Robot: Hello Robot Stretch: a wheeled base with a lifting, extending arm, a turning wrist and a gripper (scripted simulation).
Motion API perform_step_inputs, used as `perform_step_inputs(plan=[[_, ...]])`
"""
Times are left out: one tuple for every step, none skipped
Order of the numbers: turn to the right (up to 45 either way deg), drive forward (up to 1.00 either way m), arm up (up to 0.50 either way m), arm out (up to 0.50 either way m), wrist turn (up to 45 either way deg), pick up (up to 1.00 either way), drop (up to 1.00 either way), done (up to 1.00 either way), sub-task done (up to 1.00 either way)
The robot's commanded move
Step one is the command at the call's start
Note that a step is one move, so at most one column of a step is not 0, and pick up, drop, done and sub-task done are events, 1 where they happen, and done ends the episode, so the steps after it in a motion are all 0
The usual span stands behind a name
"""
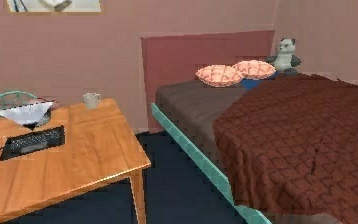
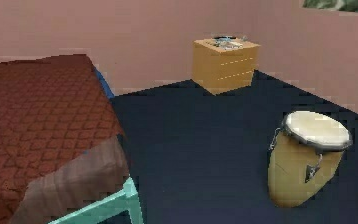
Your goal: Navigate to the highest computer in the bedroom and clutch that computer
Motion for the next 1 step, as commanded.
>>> perform_step_inputs(plan=[[0.0, 0.25, 0.00, 0.00, 0.0, 0.00, 0.00, 0.00, 0.00]])
